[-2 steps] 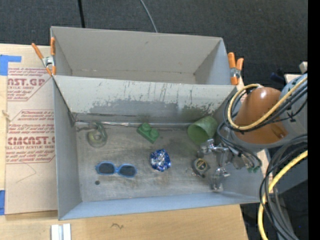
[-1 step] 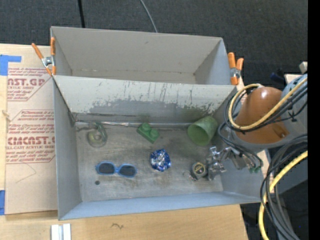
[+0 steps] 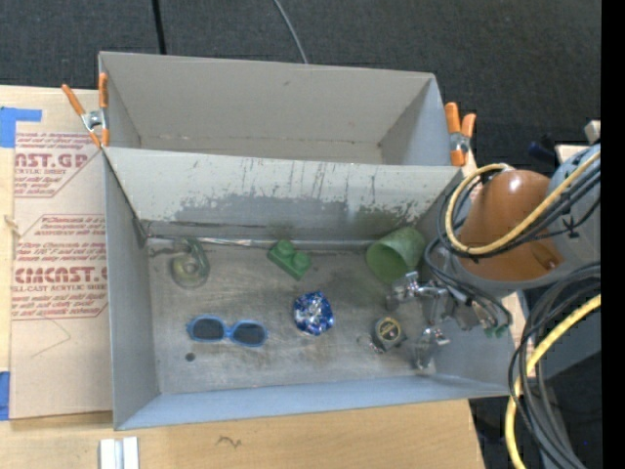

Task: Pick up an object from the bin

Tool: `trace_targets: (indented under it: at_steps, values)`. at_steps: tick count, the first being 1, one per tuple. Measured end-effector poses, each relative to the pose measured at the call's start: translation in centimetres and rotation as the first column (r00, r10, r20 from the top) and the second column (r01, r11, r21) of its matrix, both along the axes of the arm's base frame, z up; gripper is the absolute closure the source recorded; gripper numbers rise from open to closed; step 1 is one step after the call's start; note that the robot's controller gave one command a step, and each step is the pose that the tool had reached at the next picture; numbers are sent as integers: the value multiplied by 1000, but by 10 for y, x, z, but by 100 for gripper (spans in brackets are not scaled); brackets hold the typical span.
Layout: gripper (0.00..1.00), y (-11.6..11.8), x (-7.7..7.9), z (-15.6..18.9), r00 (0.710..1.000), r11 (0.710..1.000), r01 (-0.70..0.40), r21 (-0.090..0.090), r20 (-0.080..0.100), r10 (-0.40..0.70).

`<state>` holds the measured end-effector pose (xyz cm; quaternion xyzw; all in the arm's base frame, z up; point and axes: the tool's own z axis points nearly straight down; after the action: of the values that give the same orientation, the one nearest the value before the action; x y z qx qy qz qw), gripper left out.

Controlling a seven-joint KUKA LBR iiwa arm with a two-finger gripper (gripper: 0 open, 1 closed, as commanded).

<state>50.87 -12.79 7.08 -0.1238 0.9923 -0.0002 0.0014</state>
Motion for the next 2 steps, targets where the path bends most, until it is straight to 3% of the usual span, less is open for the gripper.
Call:
trace_targets:
  at_steps: [1, 2]
  values:
    - [0, 59, 7, 0, 989, 989, -148, 0, 1, 148]
    - [0, 148, -2, 0, 919, 919, -395, 0, 1, 395]
